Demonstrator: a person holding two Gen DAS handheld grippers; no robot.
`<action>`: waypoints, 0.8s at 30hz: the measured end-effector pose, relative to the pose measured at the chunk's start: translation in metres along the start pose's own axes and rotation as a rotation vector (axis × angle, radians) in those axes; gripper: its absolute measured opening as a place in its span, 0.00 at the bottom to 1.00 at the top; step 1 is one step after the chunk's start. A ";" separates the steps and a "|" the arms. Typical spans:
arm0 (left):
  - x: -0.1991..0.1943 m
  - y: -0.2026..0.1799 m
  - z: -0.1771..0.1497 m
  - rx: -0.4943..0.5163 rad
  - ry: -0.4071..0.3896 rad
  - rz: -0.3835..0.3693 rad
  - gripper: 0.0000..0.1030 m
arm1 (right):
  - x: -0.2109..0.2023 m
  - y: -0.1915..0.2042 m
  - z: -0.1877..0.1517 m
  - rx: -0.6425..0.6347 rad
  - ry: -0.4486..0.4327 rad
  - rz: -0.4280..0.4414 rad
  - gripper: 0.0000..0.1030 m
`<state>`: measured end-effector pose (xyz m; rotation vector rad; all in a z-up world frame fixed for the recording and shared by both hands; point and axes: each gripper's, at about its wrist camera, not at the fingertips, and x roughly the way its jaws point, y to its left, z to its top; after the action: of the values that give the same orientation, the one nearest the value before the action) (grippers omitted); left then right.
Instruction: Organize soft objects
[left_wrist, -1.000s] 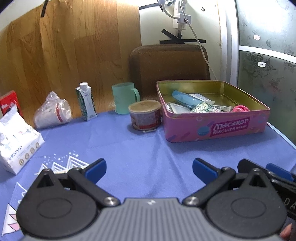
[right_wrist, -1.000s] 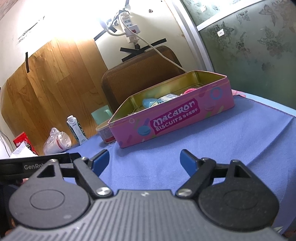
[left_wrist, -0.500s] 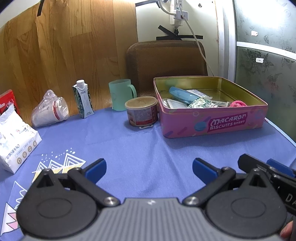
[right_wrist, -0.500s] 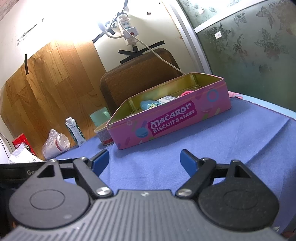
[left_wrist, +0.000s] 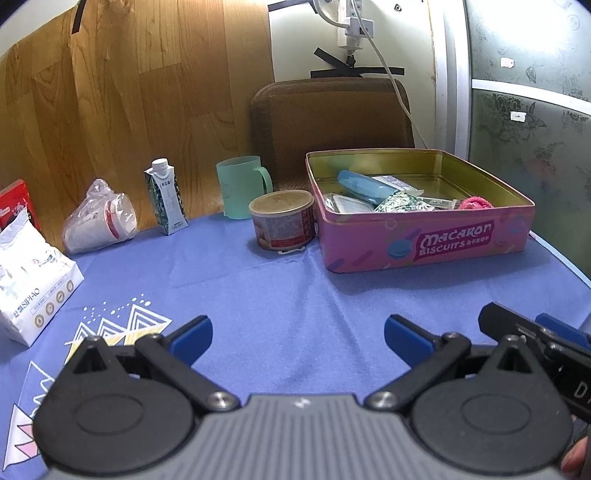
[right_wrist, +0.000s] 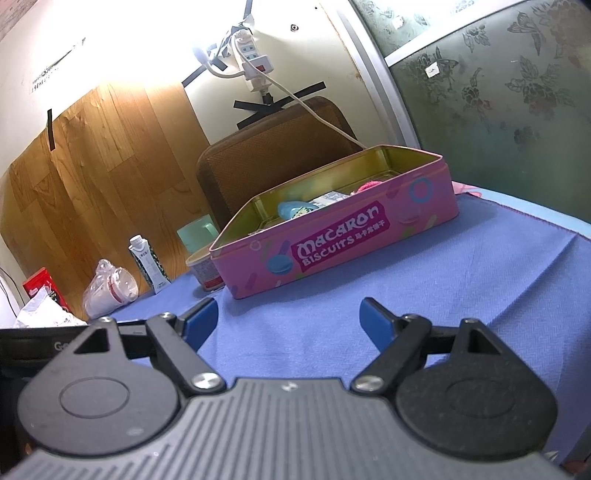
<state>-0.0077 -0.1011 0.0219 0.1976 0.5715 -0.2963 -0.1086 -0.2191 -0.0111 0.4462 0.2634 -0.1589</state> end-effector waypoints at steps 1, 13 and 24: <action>0.000 0.000 0.000 0.000 0.001 0.000 1.00 | 0.000 0.000 0.000 0.000 0.000 0.000 0.83; 0.004 0.004 -0.002 -0.010 0.028 -0.003 1.00 | 0.001 0.001 -0.002 0.003 0.006 0.007 0.83; 0.010 0.003 -0.003 -0.002 0.042 -0.007 1.00 | 0.005 0.001 -0.004 0.001 0.013 0.003 0.83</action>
<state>-0.0003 -0.0995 0.0146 0.2005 0.6140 -0.2993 -0.1046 -0.2172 -0.0160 0.4482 0.2751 -0.1533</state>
